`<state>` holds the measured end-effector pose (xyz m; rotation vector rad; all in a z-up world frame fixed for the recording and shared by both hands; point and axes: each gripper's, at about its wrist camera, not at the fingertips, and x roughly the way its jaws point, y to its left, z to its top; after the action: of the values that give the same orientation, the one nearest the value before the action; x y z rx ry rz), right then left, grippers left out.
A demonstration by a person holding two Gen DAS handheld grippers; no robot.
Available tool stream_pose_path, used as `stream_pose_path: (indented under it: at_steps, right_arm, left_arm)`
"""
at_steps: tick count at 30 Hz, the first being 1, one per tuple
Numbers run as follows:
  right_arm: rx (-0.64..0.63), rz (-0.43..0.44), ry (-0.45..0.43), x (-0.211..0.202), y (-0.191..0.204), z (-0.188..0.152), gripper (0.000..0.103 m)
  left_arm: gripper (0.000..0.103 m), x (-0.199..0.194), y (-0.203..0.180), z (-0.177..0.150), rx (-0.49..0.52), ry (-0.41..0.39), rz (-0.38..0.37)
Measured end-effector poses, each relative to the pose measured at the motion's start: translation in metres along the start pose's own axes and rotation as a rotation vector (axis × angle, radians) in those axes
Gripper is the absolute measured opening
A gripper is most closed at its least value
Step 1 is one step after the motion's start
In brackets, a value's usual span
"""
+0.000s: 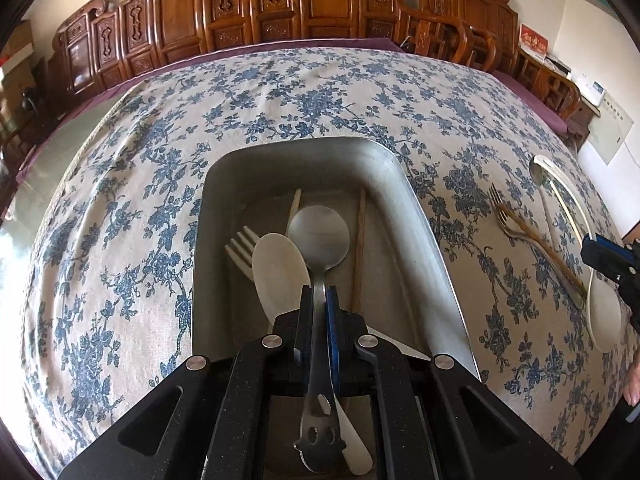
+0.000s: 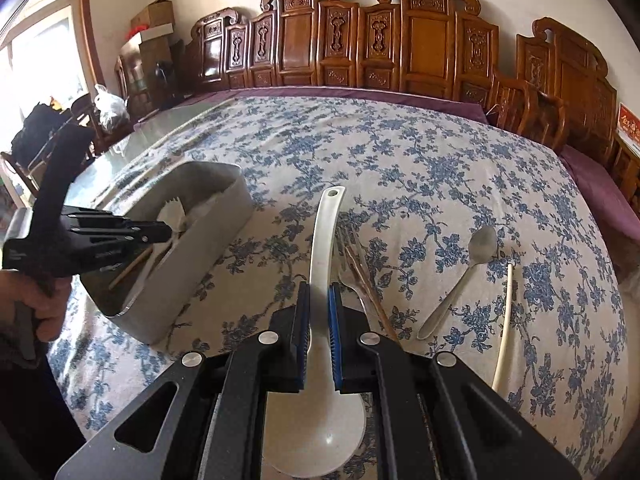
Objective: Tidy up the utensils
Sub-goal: 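Lower the metal spoon into the tray and open the left tool, then lower the white plastic spoon into the tray and open the right tool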
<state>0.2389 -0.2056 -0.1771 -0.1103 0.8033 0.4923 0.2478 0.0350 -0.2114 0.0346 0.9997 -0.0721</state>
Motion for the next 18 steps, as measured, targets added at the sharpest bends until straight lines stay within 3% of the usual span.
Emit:
stream_pose_path:
  at_steps: [5,18]
  right_arm:
    - [-0.014,0.004,-0.012,-0.006,0.012,0.002,0.011]
    - [0.009,0.105,-0.043,-0.003,0.061,0.033,0.011]
  left_arm:
    - [0.006,-0.006,0.003,0.000,-0.009,-0.009,0.000]
    - [0.006,-0.046,0.035,0.004,-0.054,-0.125,0.008]
